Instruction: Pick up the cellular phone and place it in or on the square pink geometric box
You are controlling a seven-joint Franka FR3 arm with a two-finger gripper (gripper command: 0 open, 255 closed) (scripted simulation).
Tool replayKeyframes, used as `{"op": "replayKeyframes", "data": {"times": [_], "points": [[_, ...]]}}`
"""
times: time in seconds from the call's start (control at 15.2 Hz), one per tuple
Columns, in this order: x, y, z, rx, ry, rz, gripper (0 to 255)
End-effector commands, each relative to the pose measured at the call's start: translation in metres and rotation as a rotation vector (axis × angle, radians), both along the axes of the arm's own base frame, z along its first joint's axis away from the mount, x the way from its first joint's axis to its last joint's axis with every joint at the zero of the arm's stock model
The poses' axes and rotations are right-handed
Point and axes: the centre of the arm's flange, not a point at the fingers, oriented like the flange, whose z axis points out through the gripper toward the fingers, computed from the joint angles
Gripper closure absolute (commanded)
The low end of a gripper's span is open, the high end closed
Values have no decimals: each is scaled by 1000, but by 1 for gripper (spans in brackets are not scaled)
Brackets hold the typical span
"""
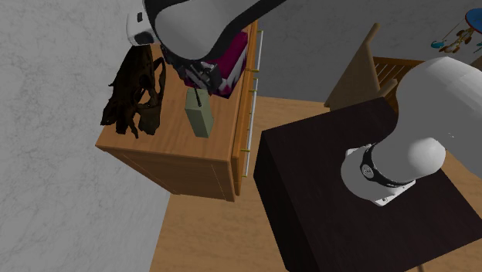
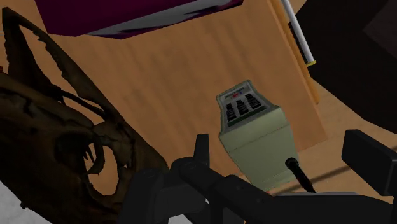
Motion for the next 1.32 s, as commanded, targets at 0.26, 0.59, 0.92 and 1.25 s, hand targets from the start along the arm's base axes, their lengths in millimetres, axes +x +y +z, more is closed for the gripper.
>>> {"op": "replayKeyframes", "data": {"times": [0.26, 0.59, 0.92, 1.25], "points": [[5, -6, -33, 1, -1, 20, 0], [4, -6, -46, 1, -1, 20, 0], [4, -6, -46, 1, -1, 20, 0], [4, -6, -46, 1, -1, 20, 255]]}}
